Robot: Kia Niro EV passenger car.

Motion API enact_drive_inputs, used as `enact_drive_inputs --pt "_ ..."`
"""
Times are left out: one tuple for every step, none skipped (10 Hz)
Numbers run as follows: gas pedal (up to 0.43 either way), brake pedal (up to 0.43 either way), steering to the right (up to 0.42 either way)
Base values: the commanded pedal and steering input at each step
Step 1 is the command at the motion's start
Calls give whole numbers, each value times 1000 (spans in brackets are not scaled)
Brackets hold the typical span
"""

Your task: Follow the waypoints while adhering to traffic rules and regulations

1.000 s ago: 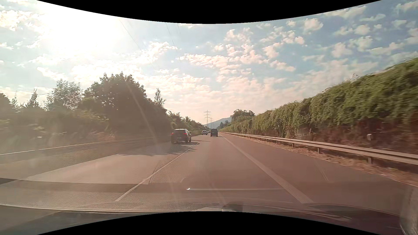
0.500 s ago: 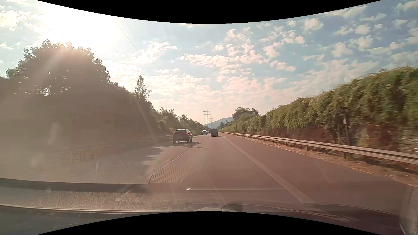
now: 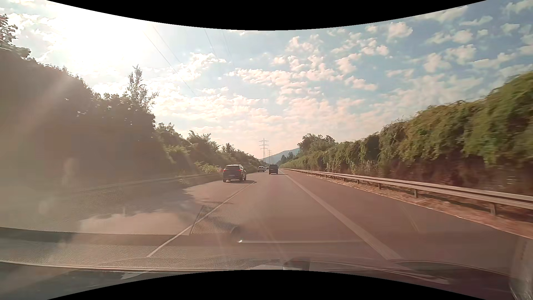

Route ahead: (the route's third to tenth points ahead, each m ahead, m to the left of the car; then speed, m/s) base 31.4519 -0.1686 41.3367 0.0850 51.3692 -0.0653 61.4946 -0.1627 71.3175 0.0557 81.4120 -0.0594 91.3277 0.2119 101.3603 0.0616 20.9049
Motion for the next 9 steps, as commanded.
enact_drive_inputs --pt "189 0 0" --pt "189 0 0" --pt "189 0 0" --pt "189 0 0" --pt "189 0 0" --pt "189 0 0" --pt "189 0 0" --pt "189 0 0" --pt "189 0 0"
